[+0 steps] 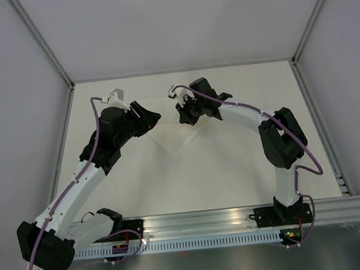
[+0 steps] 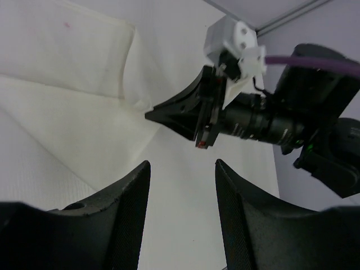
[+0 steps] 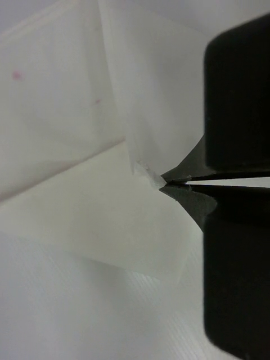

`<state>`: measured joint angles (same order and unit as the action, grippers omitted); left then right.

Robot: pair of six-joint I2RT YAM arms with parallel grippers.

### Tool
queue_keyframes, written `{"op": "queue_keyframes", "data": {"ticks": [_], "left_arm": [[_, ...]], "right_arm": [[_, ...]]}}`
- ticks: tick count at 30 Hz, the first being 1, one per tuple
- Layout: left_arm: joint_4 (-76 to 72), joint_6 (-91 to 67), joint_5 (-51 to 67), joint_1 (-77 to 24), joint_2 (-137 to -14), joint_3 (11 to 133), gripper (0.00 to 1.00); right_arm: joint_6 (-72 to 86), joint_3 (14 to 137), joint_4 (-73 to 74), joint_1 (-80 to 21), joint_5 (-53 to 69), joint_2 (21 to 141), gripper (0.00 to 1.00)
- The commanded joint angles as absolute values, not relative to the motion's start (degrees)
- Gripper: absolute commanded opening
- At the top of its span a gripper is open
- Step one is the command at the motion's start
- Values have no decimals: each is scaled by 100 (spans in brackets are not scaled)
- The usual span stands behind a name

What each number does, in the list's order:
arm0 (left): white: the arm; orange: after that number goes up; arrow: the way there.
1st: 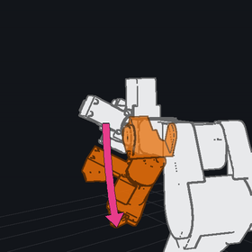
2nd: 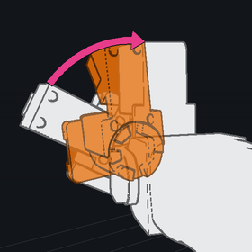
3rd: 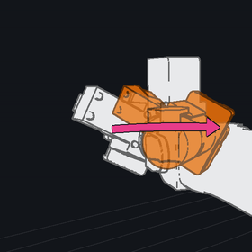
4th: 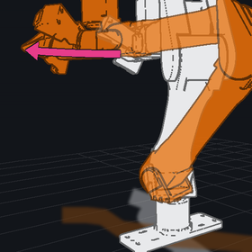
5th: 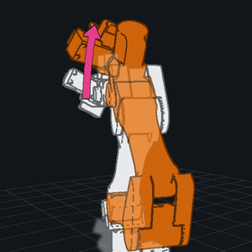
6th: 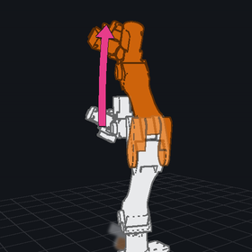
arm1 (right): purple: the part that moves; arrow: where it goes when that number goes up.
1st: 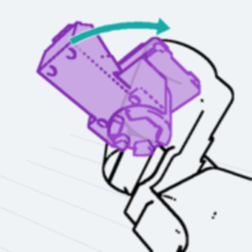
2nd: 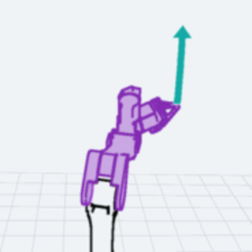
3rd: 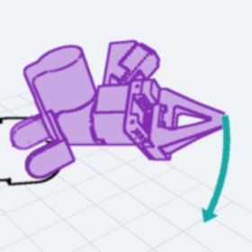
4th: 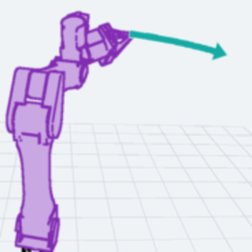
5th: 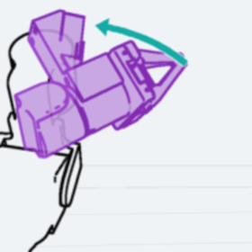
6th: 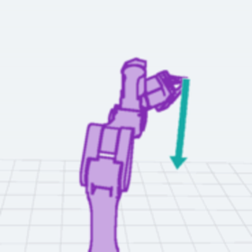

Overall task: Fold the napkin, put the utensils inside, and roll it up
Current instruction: Fold the napkin

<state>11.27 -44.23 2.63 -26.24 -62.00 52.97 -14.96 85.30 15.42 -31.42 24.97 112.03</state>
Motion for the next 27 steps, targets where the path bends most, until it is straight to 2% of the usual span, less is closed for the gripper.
{"op": "queue_keyframes", "data": {"ticks": [1,15,27], "left_arm": [[1397,-4816,26,-2523,-5810,5256,55],[1573,-4790,26,-2514,-5520,5238,55],[1591,-4755,-123,-2505,-5511,5238,55]], "right_arm": [[-2276,8333,1608,-3383,2145,10995,3],[-2979,7691,1494,-4333,1573,11092,2],[-2760,7717,1318,-4526,1626,11311,2]]}}
